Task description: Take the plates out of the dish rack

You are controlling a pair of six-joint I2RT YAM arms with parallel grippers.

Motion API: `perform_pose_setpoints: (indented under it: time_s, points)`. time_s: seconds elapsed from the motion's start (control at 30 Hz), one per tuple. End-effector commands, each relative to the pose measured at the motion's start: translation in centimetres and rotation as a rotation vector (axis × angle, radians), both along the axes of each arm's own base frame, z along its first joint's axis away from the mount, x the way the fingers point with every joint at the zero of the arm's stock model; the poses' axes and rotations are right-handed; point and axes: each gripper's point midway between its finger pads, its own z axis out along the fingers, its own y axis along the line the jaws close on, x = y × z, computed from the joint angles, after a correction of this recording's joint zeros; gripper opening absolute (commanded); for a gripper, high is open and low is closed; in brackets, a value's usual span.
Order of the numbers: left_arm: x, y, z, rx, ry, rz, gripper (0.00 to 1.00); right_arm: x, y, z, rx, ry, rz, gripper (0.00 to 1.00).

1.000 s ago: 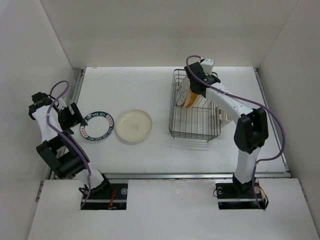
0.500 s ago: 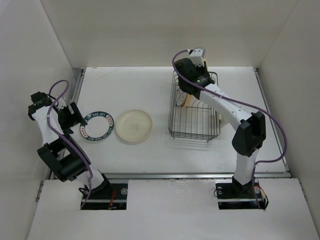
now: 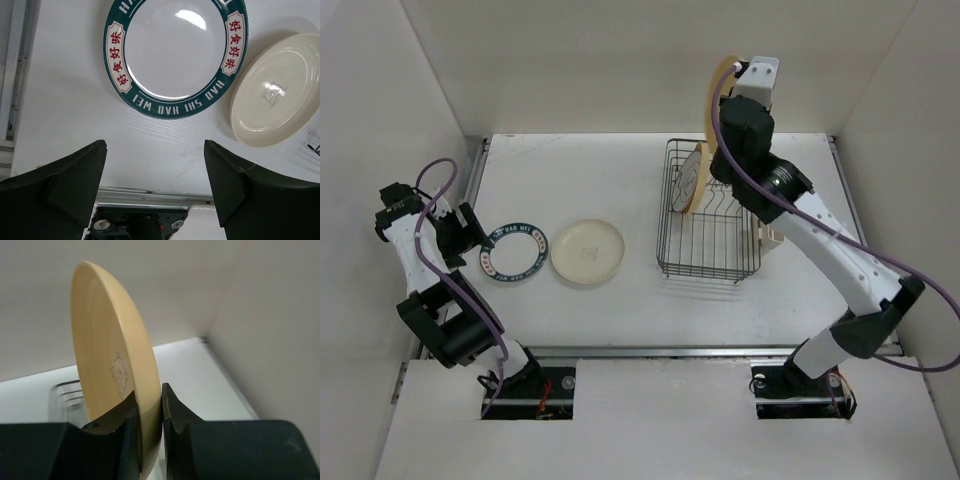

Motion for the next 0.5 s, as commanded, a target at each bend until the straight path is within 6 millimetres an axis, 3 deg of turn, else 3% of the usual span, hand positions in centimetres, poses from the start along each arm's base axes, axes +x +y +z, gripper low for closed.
perform_pose_setpoints:
  time_s: [0.0, 0.07, 0.1, 0.13, 0.23, 0.27, 0.43, 0.47]
  points:
    - [0.1, -0.2, 1.9, 0.009, -0.050, 0.015, 0.76, -1.0, 9.1, 1.4, 0.147, -0.041, 0.476, 0.00]
    - [0.1, -0.2, 1.9, 0.009, -0.050, 0.015, 0.76, -1.4, 14.1, -0.2, 0.261, 0.017, 0.713, 0.00]
    - [0.1, -0.2, 1.9, 0.009, -0.050, 0.015, 0.76, -2.6, 18.5, -2.1, 0.283, 0.096, 0.947, 0.00]
    - [0.1, -0.2, 1.9, 0.009, -0.050, 0.015, 0.76, -2.8, 21.1, -4.2, 0.283, 0.162, 1.052, 0.00]
    - [0.0, -0.1, 1.8, 0.016, -0.045, 0.018, 0.76, -5.0, 26.6, -9.1, 0.337, 0.339, 1.301, 0.00]
    - [-0.1, -0.2, 1.8, 0.011, -0.037, 0.018, 0.76, -4.8, 27.9, -11.5, 0.386, 0.401, 1.313, 0.00]
    - [-0.3, -0.1, 2.0, 0.023, -0.040, 0.021, 0.76, -5.0, 31.4, -16.0, 0.482, 0.471, 1.413, 0.00]
    - [-0.3, -0.1, 2.0, 0.023, -0.040, 0.021, 0.76, -4.7, 32.0, -17.7, 0.495, 0.506, 1.408, 0.00]
